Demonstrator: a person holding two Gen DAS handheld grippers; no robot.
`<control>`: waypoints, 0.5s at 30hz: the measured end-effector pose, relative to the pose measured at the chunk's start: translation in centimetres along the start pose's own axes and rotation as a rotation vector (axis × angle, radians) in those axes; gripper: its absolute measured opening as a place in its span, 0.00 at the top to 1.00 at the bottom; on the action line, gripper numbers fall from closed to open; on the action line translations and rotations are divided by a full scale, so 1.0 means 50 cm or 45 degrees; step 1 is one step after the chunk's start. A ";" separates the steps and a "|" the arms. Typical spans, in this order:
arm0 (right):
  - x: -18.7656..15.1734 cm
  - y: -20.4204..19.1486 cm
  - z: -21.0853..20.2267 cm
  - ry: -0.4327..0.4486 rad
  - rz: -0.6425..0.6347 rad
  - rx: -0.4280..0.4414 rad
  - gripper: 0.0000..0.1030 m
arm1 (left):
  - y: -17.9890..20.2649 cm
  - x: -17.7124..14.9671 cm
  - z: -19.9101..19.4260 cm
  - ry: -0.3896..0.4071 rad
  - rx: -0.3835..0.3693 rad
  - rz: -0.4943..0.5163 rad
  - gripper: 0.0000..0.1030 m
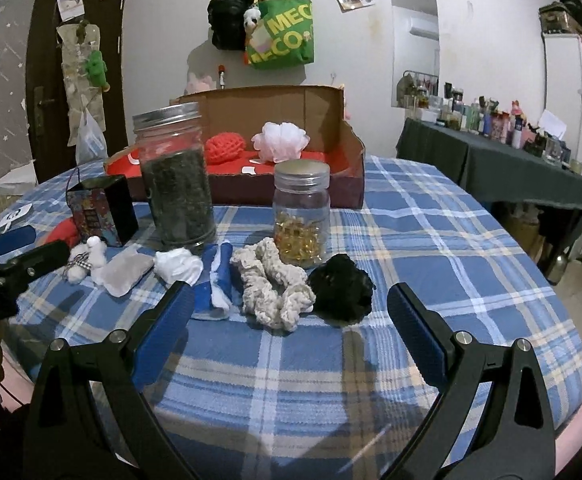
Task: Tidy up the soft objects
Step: 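Grasp the red heart sponge with the left tool while the right tool grasps the black scrunchie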
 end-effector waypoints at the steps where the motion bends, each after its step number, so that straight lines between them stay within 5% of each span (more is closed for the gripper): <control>1: 0.001 0.003 0.002 -0.005 0.008 0.004 0.04 | -0.008 0.002 0.002 -0.009 0.003 -0.003 0.00; 7: 0.014 0.030 0.014 -0.034 0.059 0.024 0.04 | -0.060 0.018 0.018 -0.064 0.023 -0.026 0.01; 15: 0.028 0.087 0.030 -0.074 0.146 0.019 0.04 | -0.083 0.016 0.046 -0.138 0.003 -0.012 0.16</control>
Point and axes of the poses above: each gripper's, at about its wrist camera, not at the fingertips, and z roughly the way its jaws point, y to its right, x to its top, the point moved 6 cm from there along z, roughly the way its jaws point, and after that the axes turned 7 degrees about x, right-handed, at the moved point
